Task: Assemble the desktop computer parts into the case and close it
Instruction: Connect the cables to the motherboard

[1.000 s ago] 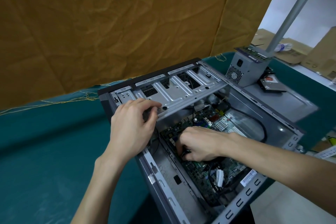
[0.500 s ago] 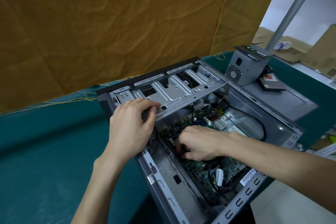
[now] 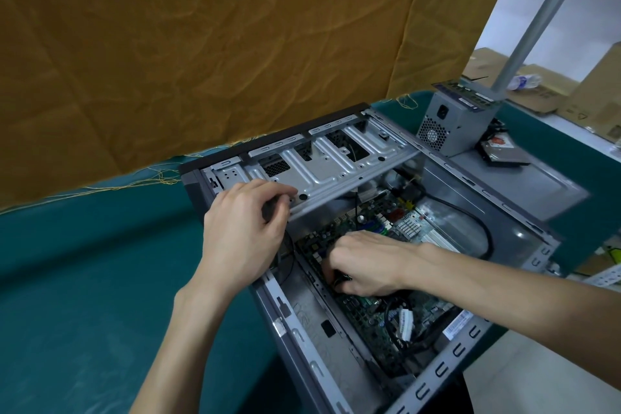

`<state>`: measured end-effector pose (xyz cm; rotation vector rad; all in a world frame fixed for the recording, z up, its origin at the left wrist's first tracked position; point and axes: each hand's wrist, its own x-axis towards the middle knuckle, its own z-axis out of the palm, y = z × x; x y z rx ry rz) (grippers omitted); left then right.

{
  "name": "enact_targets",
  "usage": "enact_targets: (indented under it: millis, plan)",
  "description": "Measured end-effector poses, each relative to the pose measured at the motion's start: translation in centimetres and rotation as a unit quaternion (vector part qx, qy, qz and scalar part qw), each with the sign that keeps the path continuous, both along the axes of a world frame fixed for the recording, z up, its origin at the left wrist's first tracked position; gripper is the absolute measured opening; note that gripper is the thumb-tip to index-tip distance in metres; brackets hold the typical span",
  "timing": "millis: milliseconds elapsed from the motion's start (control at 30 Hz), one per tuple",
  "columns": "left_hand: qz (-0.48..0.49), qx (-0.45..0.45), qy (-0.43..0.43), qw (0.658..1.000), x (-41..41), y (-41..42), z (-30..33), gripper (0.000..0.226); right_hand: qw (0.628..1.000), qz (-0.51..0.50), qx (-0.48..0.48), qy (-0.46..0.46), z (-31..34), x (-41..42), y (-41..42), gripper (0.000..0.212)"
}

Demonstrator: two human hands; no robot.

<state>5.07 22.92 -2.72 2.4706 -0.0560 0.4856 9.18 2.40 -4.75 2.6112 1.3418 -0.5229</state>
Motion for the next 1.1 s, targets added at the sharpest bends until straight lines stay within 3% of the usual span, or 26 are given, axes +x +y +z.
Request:
enact_targets:
  millis: [233,1100]
  plan:
    - [-0.002,0.003,0.001,1.000,0.06,0.02,0.04,0.022,1.000,-0.003,0.002,-0.005,-0.32,0.00,-0.04,0.019]
    - [-0.001,0.007,0.002,1.000,0.03,-0.04,0.04,0.023,1.000,-0.006,0.006,0.017,0.19,0.01,0.20,0.016]
